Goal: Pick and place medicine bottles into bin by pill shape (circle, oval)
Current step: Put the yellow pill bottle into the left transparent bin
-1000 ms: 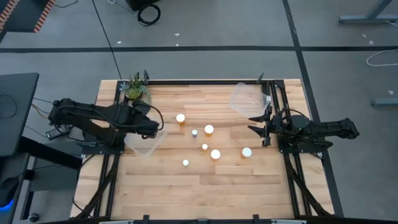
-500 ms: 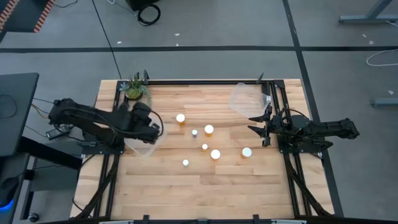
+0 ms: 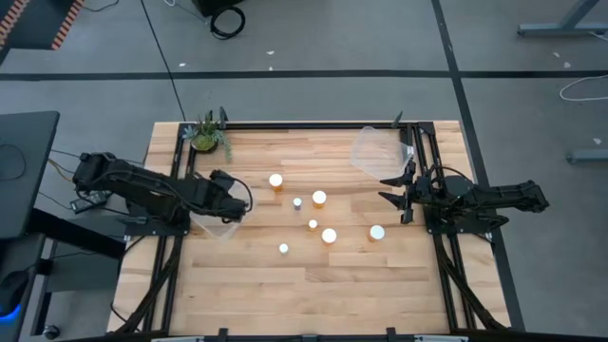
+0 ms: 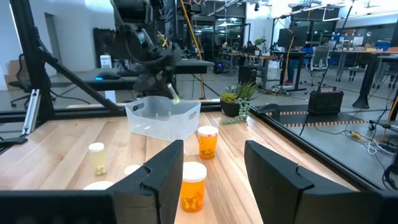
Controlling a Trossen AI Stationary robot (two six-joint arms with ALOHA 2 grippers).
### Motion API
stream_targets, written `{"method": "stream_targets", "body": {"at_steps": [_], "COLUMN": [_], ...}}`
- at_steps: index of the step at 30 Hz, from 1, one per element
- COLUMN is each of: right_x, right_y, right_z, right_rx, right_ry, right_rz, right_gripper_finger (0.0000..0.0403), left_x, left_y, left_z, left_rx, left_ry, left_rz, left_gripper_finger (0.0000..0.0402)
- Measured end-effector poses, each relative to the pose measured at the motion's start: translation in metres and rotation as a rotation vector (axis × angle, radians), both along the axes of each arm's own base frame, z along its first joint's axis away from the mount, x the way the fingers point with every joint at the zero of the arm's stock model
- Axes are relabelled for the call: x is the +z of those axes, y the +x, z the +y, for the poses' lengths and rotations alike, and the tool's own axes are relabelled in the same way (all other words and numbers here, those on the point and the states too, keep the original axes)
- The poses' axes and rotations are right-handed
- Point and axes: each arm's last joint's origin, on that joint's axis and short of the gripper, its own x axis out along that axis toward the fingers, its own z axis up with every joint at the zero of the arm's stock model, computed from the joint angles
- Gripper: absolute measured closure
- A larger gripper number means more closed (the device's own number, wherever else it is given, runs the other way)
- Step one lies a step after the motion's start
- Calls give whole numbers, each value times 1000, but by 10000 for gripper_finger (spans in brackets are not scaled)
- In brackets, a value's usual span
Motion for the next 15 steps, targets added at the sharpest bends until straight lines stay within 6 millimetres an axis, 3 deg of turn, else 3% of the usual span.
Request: {"method": "stream_targets", "body": {"at_steps": [15], "right_x": [0], "right_y": [0], "right_z": [0], "right_rx": [0], "right_ry": [0], "right_rz": [0], "right_gripper_finger": [225], "left_x": [-37], "left_y": [11], "left_z": [35], "left_rx": [35], "left_ry": [-284], "left_rz": [-139], "left_gripper_finger": [284]}}
